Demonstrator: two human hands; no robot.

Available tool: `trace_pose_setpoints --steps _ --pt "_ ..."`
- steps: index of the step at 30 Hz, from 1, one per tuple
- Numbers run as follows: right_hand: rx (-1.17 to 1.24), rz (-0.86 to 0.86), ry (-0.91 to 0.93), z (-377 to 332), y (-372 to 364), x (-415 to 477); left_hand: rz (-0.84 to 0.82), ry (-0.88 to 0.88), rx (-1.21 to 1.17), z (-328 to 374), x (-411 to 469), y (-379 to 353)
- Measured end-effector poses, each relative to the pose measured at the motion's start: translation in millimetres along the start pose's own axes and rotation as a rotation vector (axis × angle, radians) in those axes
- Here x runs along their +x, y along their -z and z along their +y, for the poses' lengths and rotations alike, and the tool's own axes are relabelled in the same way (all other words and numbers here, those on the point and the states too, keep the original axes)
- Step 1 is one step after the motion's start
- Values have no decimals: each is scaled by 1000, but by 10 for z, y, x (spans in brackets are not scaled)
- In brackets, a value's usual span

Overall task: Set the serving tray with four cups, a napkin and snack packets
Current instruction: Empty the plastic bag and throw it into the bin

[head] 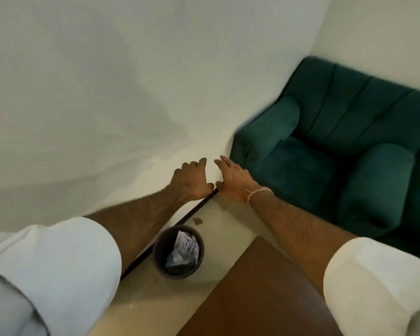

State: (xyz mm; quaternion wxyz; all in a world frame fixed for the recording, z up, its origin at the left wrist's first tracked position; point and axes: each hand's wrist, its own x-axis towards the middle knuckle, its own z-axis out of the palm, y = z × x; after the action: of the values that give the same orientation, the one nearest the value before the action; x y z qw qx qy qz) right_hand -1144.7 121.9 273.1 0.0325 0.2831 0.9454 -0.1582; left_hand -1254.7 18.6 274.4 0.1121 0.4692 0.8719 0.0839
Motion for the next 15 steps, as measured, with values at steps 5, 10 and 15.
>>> trace_pose_setpoints --steps 5,10,15 --pt "0 151 -7 37 1166 -751 164 -89 -23 791 -450 969" --pt "-6 259 -3 113 2137 -1675 279 -165 -28 1617 -974 1738" --pt "-41 367 -21 310 2873 -2793 348 -231 -44 2473 -1685 2192"
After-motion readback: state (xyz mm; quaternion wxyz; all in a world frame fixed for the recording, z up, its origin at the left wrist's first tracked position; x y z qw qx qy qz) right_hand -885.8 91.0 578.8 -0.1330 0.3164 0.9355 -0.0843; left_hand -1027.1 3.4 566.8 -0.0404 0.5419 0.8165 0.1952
